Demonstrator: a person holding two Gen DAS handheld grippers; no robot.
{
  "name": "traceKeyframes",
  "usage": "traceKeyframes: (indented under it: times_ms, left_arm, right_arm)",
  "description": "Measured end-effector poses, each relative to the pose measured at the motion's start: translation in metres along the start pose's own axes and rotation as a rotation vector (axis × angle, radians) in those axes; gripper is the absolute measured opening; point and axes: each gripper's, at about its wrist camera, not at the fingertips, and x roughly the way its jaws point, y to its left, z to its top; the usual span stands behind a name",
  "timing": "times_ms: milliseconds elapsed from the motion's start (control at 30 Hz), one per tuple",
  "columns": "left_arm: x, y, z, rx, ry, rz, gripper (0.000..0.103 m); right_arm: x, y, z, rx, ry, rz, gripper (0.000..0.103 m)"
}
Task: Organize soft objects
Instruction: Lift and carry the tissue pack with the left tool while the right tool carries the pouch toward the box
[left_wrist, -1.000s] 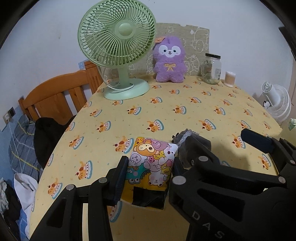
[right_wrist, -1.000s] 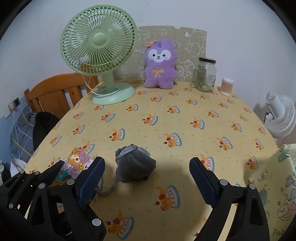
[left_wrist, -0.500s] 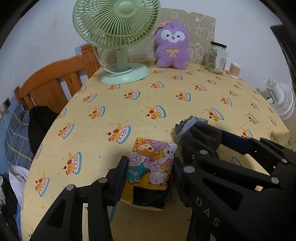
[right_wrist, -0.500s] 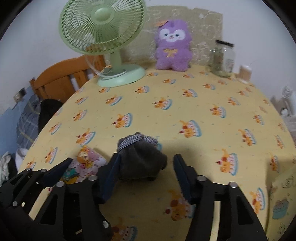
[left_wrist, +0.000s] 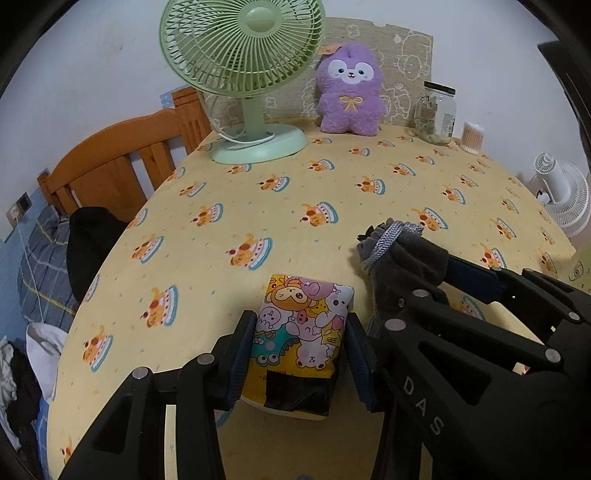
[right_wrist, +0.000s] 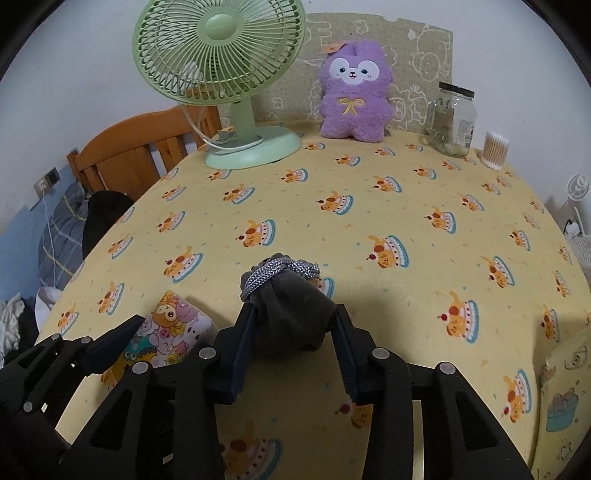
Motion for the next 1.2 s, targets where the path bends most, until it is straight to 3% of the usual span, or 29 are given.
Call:
traceKeyframes:
  times_ms: [600,1200]
  left_arm:
    - [-0.059,-0.025,-0.026,0.034,-0.079,-0.054,0.048]
    - [-0.129,-0.051,-0.031,0.084,-0.185,-0.098,0.048]
  right_arm:
    - [-0.073,-0.011,-0.032,0.024,-0.075,-0.096,0.042]
    - [-0.157,-0.026,-0.046,0.056,-0.176,-0.163,0.042]
